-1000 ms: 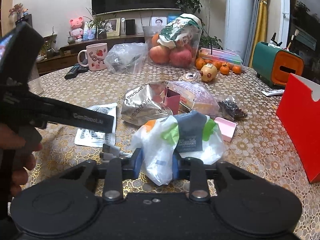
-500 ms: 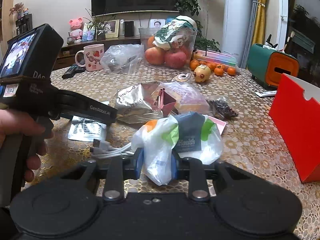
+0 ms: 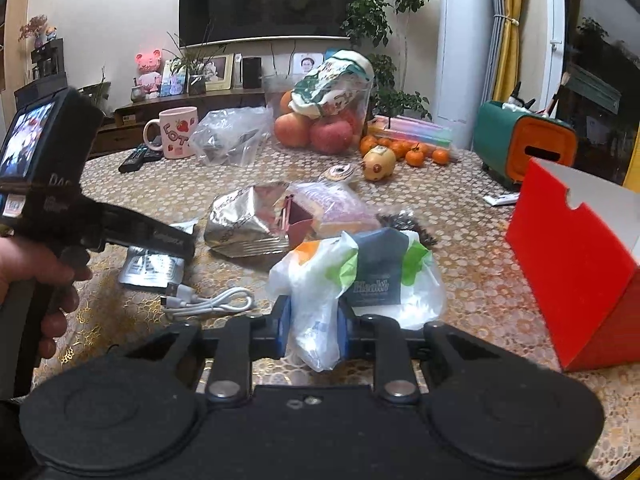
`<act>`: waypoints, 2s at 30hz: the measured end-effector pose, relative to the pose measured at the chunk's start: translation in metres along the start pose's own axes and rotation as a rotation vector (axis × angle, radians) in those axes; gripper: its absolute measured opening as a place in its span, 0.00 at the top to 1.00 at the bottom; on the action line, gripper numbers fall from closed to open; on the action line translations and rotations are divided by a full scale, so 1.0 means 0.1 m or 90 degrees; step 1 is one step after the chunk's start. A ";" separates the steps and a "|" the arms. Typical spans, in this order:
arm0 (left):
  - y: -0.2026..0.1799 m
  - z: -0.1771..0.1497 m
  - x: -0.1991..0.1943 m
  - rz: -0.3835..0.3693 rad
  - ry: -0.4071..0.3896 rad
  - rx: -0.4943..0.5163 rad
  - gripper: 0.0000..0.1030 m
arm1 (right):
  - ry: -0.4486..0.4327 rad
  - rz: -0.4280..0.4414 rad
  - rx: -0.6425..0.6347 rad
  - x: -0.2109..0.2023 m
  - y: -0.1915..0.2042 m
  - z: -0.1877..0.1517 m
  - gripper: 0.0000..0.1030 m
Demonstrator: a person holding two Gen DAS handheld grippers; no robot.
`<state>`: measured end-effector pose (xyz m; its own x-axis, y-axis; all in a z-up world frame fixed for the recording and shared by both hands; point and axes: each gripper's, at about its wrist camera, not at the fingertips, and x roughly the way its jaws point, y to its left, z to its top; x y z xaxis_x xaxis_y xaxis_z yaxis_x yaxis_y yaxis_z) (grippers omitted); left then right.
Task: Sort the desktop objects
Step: 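Carry the sachet and the white bag with both tools into the red shoebox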
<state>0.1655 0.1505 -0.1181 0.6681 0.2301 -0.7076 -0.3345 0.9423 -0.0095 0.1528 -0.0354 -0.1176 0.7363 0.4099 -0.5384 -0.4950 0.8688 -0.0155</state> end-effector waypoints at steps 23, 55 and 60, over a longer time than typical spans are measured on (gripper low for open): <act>-0.96 0.17 -1.00 -0.139 -0.062 0.081 0.51 | -0.057 0.013 0.028 -0.84 -0.76 0.30 0.80; -3.12 0.63 -1.02 -0.315 -0.078 0.290 0.51 | -0.002 -0.077 0.021 -0.83 -2.63 0.42 0.80; -3.39 0.68 -0.85 -0.314 -0.062 0.329 0.51 | 0.023 -0.078 -0.002 -0.70 -2.80 0.39 0.80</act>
<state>0.2679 -0.1717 -0.0067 0.7243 -0.2540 -0.6410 0.3628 0.9310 0.0410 0.2576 -0.2967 -0.0425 0.7745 0.2903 -0.5621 -0.4033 0.9111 -0.0851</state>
